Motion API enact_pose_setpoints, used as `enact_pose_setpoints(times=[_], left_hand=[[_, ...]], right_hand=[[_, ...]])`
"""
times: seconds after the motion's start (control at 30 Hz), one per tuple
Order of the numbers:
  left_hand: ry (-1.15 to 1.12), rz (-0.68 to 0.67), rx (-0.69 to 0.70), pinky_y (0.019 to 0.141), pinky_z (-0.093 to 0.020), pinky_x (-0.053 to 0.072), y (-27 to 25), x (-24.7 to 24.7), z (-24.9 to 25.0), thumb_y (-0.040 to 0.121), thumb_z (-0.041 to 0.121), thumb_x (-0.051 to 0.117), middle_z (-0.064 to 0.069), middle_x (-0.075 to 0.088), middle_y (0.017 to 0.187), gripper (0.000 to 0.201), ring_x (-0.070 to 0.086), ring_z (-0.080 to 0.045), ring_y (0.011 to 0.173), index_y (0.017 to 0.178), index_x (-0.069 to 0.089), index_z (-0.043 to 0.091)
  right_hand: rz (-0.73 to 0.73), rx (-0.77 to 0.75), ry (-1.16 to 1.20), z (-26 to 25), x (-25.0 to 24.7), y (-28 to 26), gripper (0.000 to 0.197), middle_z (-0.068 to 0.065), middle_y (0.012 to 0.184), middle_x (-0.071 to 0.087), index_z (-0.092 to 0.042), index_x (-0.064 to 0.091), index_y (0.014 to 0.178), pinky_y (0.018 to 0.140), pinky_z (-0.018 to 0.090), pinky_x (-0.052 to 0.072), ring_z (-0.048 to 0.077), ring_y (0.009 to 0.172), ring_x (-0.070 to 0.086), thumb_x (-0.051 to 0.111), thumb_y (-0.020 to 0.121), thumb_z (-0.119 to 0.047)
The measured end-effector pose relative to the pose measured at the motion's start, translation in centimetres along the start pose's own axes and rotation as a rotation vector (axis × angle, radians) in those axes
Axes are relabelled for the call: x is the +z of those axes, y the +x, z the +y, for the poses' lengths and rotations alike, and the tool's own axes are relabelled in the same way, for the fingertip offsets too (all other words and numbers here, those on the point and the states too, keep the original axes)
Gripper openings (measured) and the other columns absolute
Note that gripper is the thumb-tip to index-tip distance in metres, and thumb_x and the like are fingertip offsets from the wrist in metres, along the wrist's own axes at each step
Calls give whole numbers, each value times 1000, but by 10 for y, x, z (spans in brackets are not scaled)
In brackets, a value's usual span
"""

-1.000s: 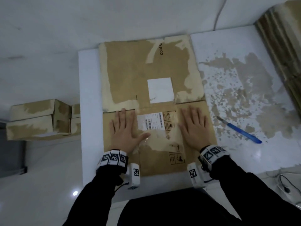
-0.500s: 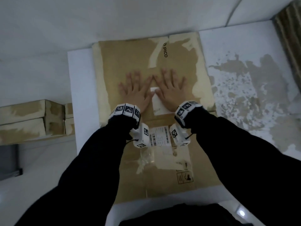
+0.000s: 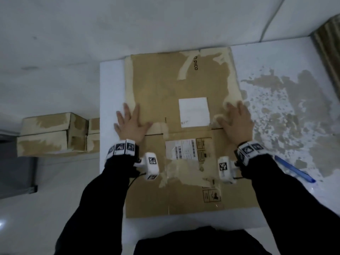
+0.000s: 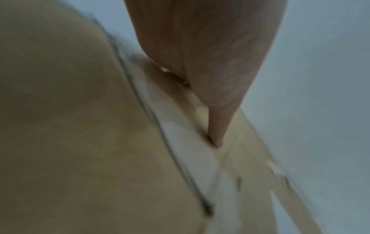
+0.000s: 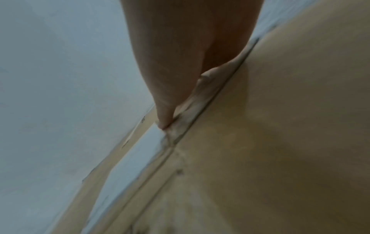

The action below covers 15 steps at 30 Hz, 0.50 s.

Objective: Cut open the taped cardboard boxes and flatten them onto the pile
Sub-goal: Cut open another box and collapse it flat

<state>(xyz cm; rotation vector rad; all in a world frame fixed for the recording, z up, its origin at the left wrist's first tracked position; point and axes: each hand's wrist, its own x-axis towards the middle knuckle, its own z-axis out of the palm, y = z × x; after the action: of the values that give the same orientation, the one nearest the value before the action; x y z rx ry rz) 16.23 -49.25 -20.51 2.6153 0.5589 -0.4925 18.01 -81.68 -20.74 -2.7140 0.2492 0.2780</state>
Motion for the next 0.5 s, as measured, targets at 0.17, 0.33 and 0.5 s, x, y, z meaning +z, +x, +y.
enact_pose_setpoints(times=[0.17,0.33,0.5], left_hand=[[-292,271,-397,99,-49,36,-36,10,0,77,46,72,-18,41,138,75,37,-35,128,136,40,12],[-440,243,-335,81,-35,41,-51,-5,-8,86,40,65,-21,58,122,58,55,-36,111,123,48,-2],[-477,392,-236,82,-37,41,-83,-22,18,88,35,64,-23,58,121,49,55,-36,109,119,49,0]], right_hand=[[65,313,374,12,-11,-16,55,23,129,47,-1,42,131,94,42,39,38,120,44,61,88,-29],[-41,215,428,15,-25,-19,38,24,124,52,2,36,129,87,40,40,39,112,51,43,98,-19],[-23,126,530,24,-58,-30,33,17,111,52,2,36,126,74,30,37,30,104,52,42,99,-16]])
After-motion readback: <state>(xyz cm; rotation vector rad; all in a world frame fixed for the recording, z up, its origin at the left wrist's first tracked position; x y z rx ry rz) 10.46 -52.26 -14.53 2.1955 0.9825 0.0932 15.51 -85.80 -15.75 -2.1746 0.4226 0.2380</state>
